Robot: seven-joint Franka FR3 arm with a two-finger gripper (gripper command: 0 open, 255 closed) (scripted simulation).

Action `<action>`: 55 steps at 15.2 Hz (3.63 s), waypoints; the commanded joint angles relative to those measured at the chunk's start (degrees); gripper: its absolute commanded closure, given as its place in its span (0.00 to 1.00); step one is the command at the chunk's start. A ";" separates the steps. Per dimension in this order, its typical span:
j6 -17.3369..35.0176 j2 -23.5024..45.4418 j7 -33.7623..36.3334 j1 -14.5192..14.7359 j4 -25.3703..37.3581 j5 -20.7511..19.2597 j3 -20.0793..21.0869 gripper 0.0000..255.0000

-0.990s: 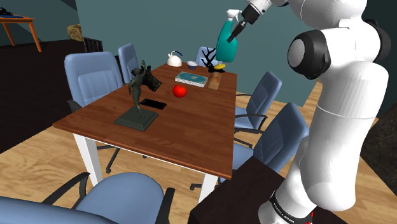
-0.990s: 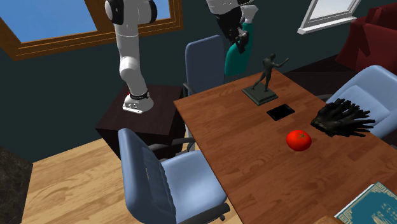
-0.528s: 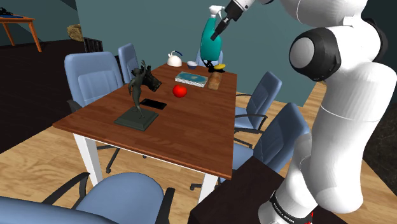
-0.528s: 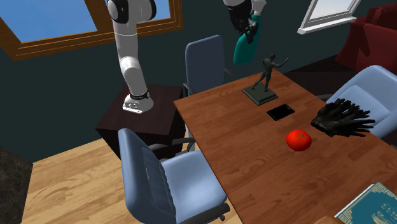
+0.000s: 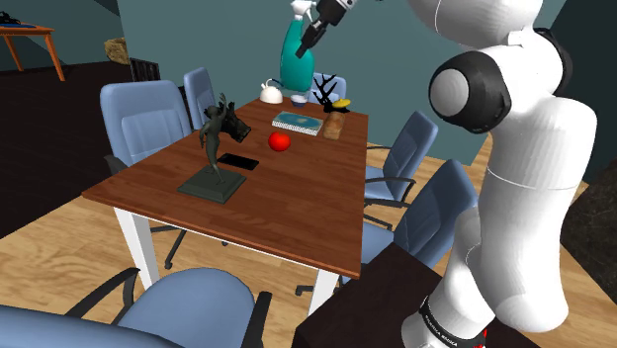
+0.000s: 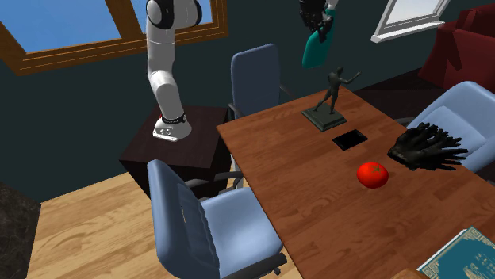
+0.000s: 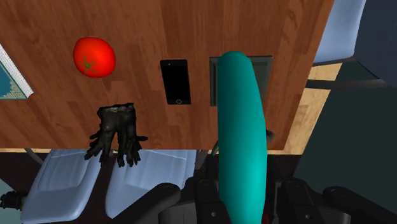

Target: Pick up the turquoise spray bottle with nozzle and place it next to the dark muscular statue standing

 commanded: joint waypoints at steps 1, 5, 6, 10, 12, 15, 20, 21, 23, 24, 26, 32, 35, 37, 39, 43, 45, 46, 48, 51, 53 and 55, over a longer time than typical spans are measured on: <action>0.60 1.64 1.98 0.62 1.44 0.70 0.79 1.00; 1.44 4.04 4.28 1.17 3.37 1.73 1.87 1.00; 2.55 3.44 4.04 2.12 1.76 1.18 1.66 1.00; 6.73 1.36 3.16 5.35 -4.06 -0.66 1.04 1.00; 8.70 0.47 2.77 6.67 -6.67 -1.39 0.83 1.00; 11.51 -0.68 2.19 8.34 -10.28 -2.27 0.60 1.00; 15.87 -2.16 1.18 10.42 -15.64 -3.21 0.45 1.00; 16.70 -2.39 0.96 10.75 -16.63 -3.31 0.44 1.00; 18.32 -2.79 0.51 11.32 -18.52 -3.45 0.46 1.00; 19.10 -2.96 0.27 11.58 -19.43 -3.47 0.47 1.00; 20.64 -3.22 -0.24 12.01 -21.18 -3.45 0.53 1.00; 24.93 -3.54 -2.00 12.82 -25.93 -2.77 0.86 1.00; 26.92 -3.44 -3.04 12.98 -28.04 -2.10 1.12 1.00; 28.18 -3.28 -3.78 13.01 -29.35 -1.53 1.33 1.00; 29.40 -3.04 -4.58 12.98 -30.60 -0.87 1.57 1.00; 31.71 -2.39 -6.31 12.77 -32.88 0.71 2.15 1.00; 32.80 -1.97 -7.24 12.57 -33.92 1.62 2.51 1.00; 33.32 -1.74 -7.72 12.46 -34.42 2.11 2.70 1.00; 34.35 -1.24 -8.71 12.20 -35.37 3.13 3.11 1.00; 35.81 -0.39 -10.27 11.72 -36.67 4.79 3.80 1.00; 36.74 0.23 -11.35 11.35 -37.46 5.97 4.30 1.00; 37.63 0.88 -12.46 10.94 -38.19 7.20 4.86 1.00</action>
